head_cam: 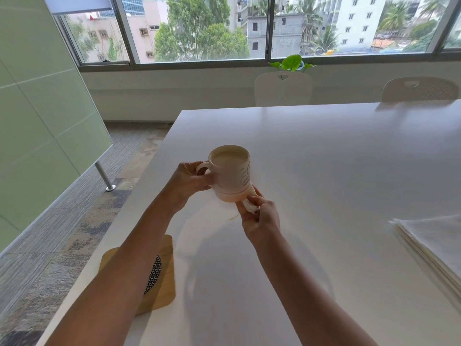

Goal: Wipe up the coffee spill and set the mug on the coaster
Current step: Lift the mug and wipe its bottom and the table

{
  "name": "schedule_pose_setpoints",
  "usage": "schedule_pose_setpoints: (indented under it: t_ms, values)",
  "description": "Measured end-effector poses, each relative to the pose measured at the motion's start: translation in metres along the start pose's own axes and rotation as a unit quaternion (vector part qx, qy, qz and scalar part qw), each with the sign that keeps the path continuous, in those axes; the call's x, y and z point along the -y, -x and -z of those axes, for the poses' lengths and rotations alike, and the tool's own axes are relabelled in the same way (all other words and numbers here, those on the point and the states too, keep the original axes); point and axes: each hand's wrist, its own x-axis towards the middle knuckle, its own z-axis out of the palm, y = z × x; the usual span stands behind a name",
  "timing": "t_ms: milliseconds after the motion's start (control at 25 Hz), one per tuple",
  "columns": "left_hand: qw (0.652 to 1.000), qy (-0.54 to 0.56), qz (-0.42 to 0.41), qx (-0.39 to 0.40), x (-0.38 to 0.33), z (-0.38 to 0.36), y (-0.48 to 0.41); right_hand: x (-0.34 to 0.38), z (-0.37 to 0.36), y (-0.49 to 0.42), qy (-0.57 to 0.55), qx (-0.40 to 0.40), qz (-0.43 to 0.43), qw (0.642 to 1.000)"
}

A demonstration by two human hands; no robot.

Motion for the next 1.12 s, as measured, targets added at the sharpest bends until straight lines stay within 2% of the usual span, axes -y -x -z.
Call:
schedule_pose_setpoints:
  t_ms: [640, 880, 1120]
  values:
    - [0.999, 0.008, 0.010, -0.033, 0.001, 0.000, 0.007, -0.016, 0.007, 0.022, -0.030, -0.013, 0.004, 0.999]
    - [0.999, 0.016, 0.008, -0.048, 0.001, 0.003, 0.007, -0.022, 0.005, 0.025, -0.024, 0.019, -0.025, 0.999]
    - [1.000, 0.001, 0.000, -0.028, -0.002, 0.002, 0.006, -0.029, 0.000, 0.026, -0.005, 0.039, -0.047, 0.998]
